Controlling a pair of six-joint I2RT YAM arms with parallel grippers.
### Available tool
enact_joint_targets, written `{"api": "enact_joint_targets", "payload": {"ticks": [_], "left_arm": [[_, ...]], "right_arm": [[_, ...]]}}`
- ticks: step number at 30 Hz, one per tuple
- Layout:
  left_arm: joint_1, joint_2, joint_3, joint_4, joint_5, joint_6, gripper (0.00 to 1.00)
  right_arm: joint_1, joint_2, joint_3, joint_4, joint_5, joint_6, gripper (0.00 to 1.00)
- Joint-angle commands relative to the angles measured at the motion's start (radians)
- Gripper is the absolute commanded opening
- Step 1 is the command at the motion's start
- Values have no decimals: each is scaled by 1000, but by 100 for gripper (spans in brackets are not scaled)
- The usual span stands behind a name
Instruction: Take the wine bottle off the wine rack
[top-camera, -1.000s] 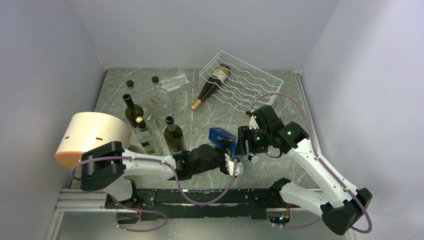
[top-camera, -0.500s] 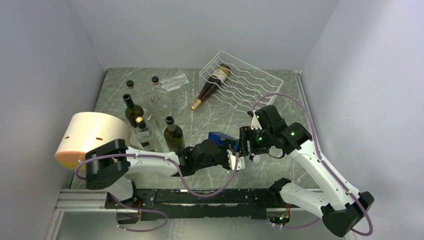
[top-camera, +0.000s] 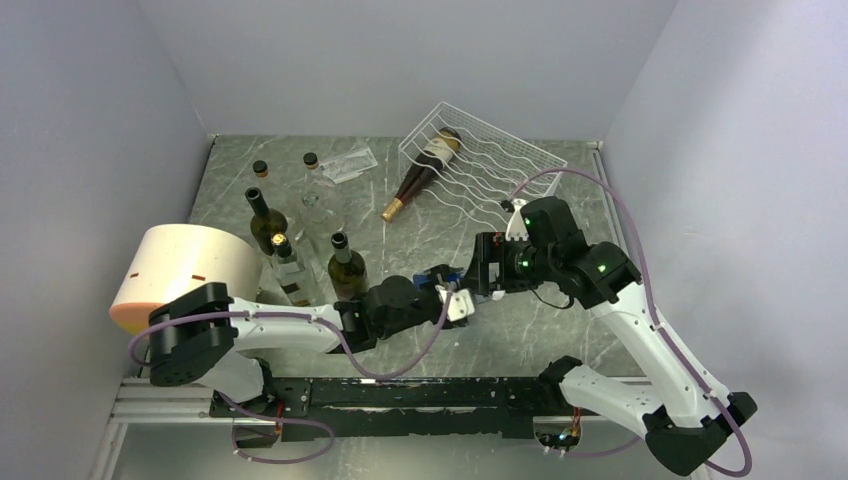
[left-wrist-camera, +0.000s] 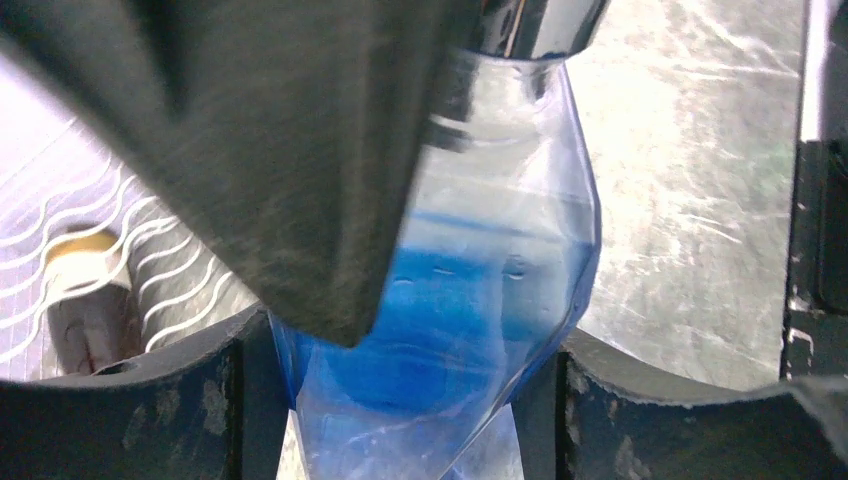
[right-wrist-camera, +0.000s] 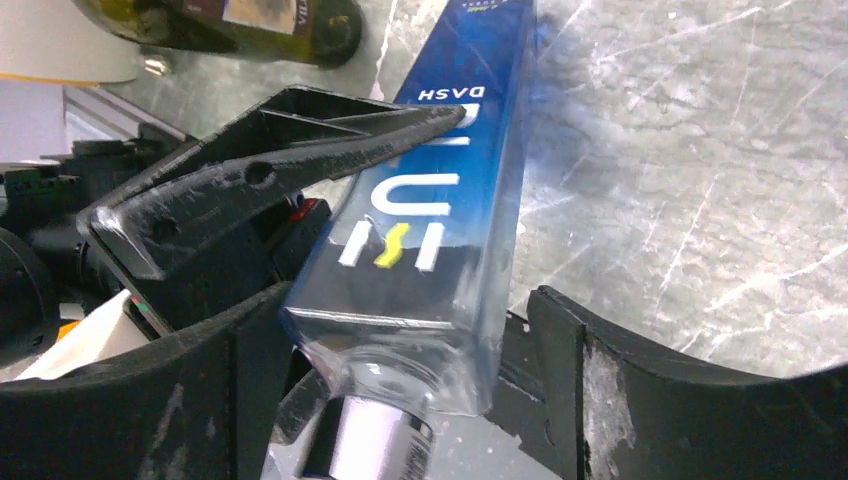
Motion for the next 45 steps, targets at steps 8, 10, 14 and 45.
{"api": "enact_joint_targets", "payload": {"ticks": [8, 10, 14, 45], "left_arm": [[30, -74, 11, 84, -154, -235, 7], [37, -68, 36, 52, -162, -253, 7], [42, -45, 89, -24, -180, -262, 7], [81, -359, 246, -569, -46, -438, 100]], "right_arm": [[1, 32, 33, 82, 39, -38, 91], [3, 57, 50, 58, 75, -54, 90], [15, 92, 66, 46, 113, -77, 82], [59, 216, 374, -89, 743, 57, 0]]}}
